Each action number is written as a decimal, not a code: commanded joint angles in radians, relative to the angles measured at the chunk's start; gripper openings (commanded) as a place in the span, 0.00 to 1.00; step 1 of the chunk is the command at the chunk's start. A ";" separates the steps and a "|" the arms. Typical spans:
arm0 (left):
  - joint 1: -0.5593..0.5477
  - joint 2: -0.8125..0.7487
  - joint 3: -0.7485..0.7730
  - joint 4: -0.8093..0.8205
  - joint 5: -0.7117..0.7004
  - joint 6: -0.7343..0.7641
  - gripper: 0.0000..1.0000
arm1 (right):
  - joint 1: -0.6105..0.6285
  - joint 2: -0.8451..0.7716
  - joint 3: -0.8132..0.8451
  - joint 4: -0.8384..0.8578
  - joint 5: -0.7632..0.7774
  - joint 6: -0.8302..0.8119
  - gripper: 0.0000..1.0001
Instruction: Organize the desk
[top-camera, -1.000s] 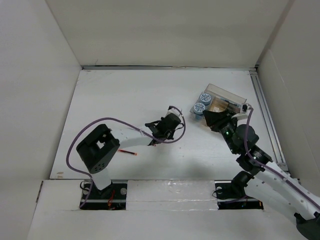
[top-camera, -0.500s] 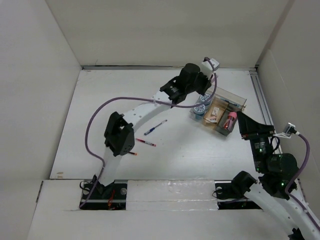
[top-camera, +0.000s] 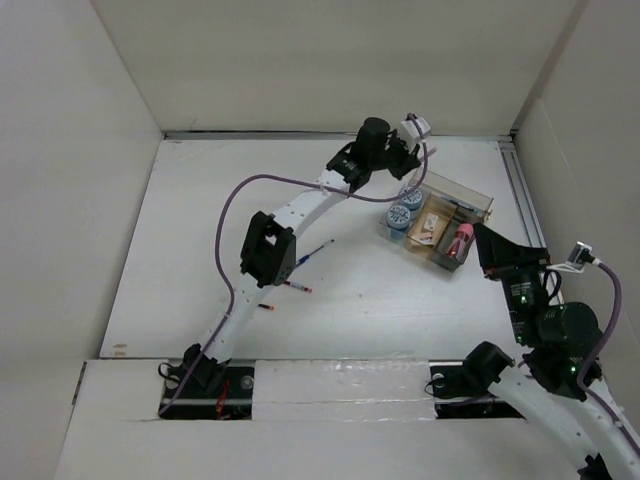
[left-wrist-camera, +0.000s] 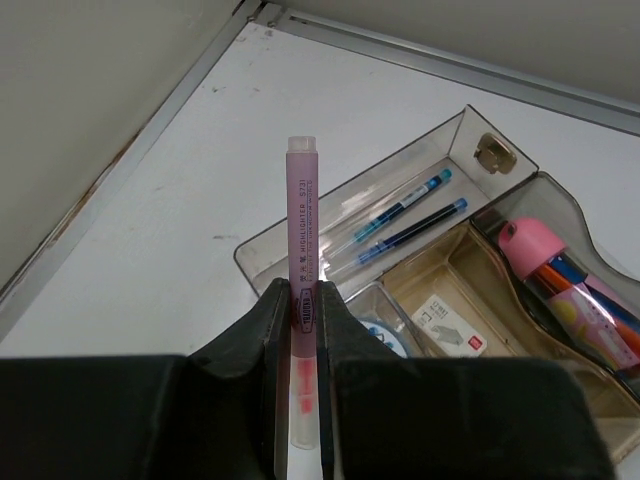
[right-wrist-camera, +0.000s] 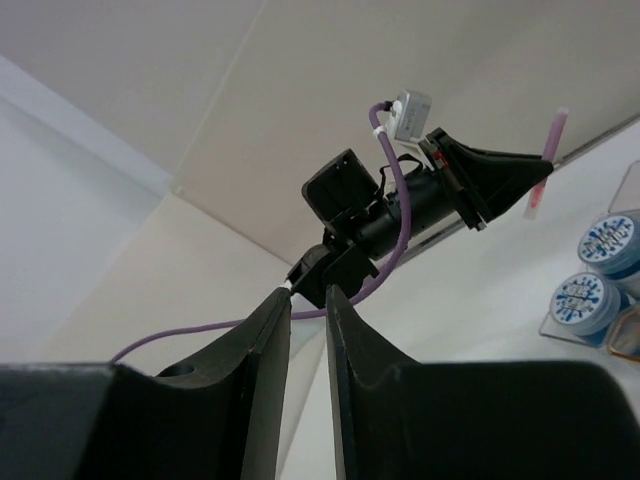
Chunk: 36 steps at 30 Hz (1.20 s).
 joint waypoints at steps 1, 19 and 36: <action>-0.039 0.040 0.058 0.157 0.043 -0.030 0.00 | -0.002 0.065 -0.001 -0.002 0.030 -0.013 0.26; -0.066 -0.520 -0.710 0.453 0.115 -0.099 0.00 | -0.473 0.627 0.180 0.135 -0.324 -0.029 0.64; -0.096 -0.673 -0.853 0.469 0.121 -0.131 0.00 | -0.464 0.751 0.225 0.224 -0.668 -0.116 0.60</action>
